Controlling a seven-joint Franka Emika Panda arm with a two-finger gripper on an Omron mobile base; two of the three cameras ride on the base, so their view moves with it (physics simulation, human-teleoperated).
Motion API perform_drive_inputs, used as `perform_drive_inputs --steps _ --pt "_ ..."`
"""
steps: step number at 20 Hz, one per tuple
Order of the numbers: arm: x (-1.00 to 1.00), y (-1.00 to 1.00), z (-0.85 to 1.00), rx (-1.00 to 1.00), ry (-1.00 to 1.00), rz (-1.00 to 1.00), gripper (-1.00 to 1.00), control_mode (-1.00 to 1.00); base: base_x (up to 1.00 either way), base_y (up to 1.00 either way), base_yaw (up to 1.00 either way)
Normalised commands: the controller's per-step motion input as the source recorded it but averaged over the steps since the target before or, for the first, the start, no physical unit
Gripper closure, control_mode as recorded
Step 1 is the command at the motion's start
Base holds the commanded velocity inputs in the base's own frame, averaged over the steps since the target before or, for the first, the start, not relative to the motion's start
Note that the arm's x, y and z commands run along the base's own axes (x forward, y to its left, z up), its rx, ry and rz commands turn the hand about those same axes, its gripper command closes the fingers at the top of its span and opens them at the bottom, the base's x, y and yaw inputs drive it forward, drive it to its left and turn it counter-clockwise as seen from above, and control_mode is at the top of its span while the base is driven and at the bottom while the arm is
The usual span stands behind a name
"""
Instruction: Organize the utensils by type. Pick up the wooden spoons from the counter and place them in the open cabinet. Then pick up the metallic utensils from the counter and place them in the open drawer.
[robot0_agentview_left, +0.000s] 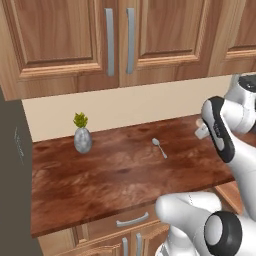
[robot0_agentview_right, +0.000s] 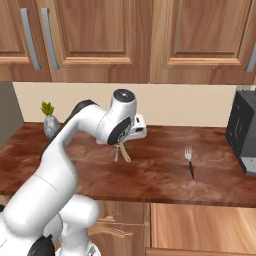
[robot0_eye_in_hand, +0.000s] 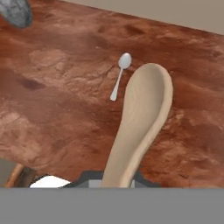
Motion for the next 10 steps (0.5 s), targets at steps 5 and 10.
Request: perform_drive_inputs --steps 5,10 --pt "-0.52 0.24 0.30 0.00 0.07 -0.04 1.00 -1.00 0.00 0.00 0.00" --pt "-0.59 0.22 0.34 0.01 0.06 -0.05 1.00 -1.00 0.00 0.00 0.00"
